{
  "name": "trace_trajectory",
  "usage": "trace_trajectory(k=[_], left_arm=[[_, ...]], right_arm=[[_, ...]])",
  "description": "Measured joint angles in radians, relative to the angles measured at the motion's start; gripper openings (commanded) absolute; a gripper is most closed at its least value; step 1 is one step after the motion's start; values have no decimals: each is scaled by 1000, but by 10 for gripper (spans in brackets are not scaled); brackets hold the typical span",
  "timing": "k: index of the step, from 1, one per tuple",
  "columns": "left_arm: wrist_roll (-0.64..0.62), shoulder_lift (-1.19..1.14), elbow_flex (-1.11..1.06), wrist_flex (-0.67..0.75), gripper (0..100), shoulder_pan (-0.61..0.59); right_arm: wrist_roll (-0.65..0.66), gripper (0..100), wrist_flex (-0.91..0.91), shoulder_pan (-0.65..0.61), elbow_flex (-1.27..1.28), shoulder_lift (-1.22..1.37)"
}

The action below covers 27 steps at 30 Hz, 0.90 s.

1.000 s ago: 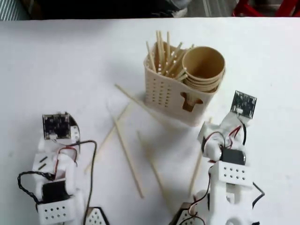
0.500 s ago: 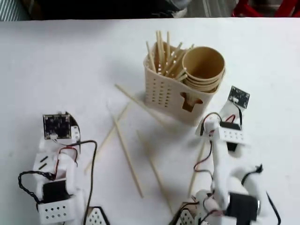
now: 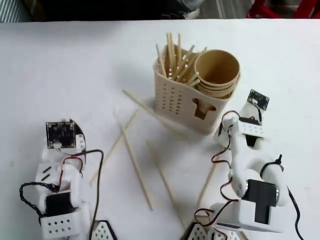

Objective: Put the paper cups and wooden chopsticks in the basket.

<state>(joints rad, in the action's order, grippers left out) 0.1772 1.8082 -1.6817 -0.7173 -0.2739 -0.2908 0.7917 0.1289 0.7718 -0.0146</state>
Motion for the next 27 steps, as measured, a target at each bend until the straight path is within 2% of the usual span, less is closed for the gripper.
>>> trace_trajectory(k=[5,13,21,27], left_arm=[[0,0,0,0,65,0],[0,0,0,0,65,0],[0,0,0,0,65,0],[0,0,0,0,65,0]], right_arm=[[0,17,0,3,0,0],[49,17,-2,94,-8,-49],[107,17,87,226,-14,-302],[107,17,112,262,-14,-488]])
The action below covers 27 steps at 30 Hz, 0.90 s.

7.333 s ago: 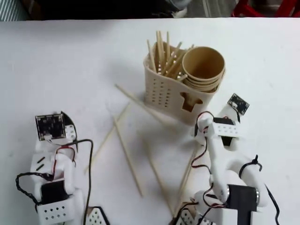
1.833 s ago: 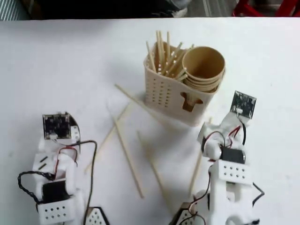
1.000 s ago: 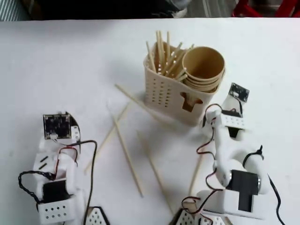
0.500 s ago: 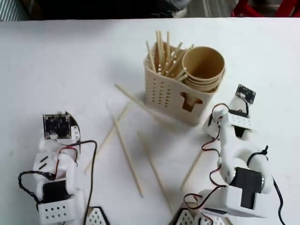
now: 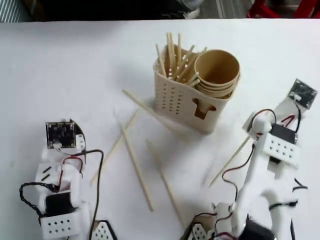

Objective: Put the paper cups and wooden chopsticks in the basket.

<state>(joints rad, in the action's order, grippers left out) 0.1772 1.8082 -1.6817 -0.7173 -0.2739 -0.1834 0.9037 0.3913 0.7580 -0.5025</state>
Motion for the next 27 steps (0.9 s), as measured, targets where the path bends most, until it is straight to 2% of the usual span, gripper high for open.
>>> trace_trajectory(k=[9,19,24,27], left_arm=[[0,0,0,0,65,0],[0,0,0,0,65,0],[0,0,0,0,65,0],[0,0,0,0,65,0]], right_arm=[[0,17,81,69,-150,-258],[-28,17,149,74,-443,-371],[-89,17,149,-32,-592,-374],[-110,17,107,-149,-629,-374]])
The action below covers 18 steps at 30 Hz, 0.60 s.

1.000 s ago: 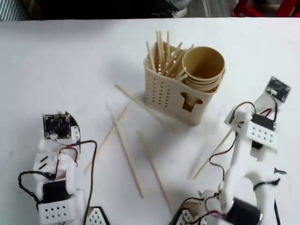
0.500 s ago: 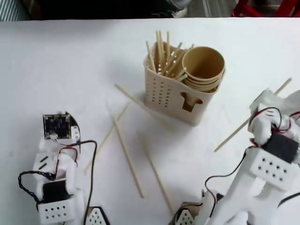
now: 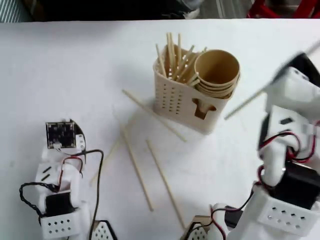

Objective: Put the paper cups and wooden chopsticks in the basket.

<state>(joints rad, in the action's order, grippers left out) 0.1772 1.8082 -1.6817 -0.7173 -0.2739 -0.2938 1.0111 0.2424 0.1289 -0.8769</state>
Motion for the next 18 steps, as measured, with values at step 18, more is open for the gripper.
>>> trace_trajectory(k=[18], left_arm=[[0,0,0,0,65,0]], right_arm=[[146,17,-617,-442,-2,373]])
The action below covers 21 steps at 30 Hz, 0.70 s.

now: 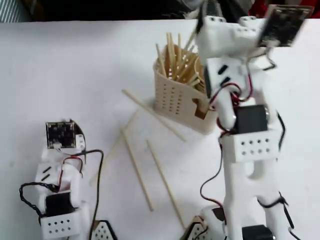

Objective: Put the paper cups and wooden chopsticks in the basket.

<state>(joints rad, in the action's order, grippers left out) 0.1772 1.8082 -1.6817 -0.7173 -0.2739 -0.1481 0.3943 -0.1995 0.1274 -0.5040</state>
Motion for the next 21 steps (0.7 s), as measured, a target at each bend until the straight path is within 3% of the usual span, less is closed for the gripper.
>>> trace_trajectory(k=[6,15,21], left_arm=[[0,0,0,0,65,0],[0,0,0,0,65,0],[0,0,0,0,65,0]], right_arm=[[69,17,-52,-52,91,43],[187,17,-327,-55,331,52],[193,39,-334,-61,374,58]])
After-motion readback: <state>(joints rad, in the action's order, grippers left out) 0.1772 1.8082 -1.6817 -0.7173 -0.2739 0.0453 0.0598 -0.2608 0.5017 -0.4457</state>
